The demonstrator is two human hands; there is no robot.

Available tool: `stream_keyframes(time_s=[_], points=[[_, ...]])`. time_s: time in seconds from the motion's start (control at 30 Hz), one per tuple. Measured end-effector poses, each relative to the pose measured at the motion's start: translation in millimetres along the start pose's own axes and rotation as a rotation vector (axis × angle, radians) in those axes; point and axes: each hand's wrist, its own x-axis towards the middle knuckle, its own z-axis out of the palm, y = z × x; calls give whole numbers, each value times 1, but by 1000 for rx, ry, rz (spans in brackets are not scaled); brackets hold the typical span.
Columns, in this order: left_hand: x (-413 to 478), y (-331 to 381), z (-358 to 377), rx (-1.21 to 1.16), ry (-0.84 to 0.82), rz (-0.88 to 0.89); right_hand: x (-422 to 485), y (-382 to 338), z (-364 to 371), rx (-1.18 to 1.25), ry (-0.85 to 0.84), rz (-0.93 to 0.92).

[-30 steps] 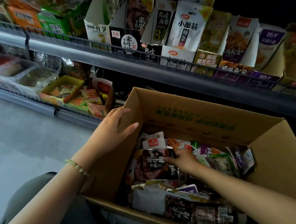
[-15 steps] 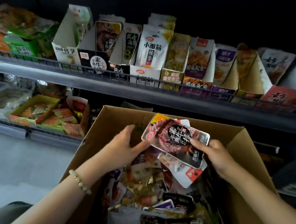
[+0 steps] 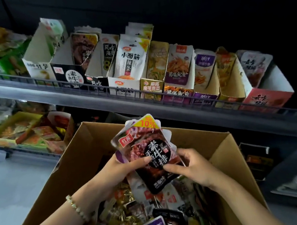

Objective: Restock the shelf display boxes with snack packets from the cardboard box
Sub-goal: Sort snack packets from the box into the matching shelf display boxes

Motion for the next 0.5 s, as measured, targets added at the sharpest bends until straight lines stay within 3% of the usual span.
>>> stream_keyframes(time_s=[0.17,0.33,0.43,0.5], points=[[0,-6,2,168,30,43,3,2,4,-18,152,-71],[1,-17,16,143,80,69,3,7,33,434,176,60],[0,-24,19,116,158,58,4,12,49,430,202,162],[1,-24,17,95,164,44,5,14,49,371,218,123]])
